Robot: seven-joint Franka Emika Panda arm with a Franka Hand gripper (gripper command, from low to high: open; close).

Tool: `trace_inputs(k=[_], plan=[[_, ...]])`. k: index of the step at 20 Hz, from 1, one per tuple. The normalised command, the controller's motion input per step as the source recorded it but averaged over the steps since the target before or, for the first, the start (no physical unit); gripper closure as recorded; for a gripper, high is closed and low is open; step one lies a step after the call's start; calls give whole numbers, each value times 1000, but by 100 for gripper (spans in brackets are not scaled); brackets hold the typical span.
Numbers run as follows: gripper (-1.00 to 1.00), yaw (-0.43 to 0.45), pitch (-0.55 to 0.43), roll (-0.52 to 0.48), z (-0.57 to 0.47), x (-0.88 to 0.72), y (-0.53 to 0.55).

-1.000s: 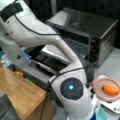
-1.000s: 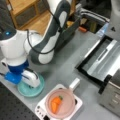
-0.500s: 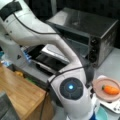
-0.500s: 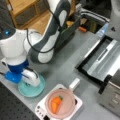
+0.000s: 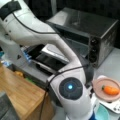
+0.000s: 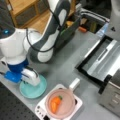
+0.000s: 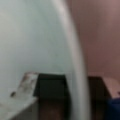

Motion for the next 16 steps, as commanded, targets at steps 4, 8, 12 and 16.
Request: trace_inputs(k=[4,8,12,16], plan=[[100,60,-13,201,-27,-94,-137],[100,99,-10,324,21,-98,-184],[100,94,12,392,102,-121,-261],[100,47,39,335,193,-96,-258]])
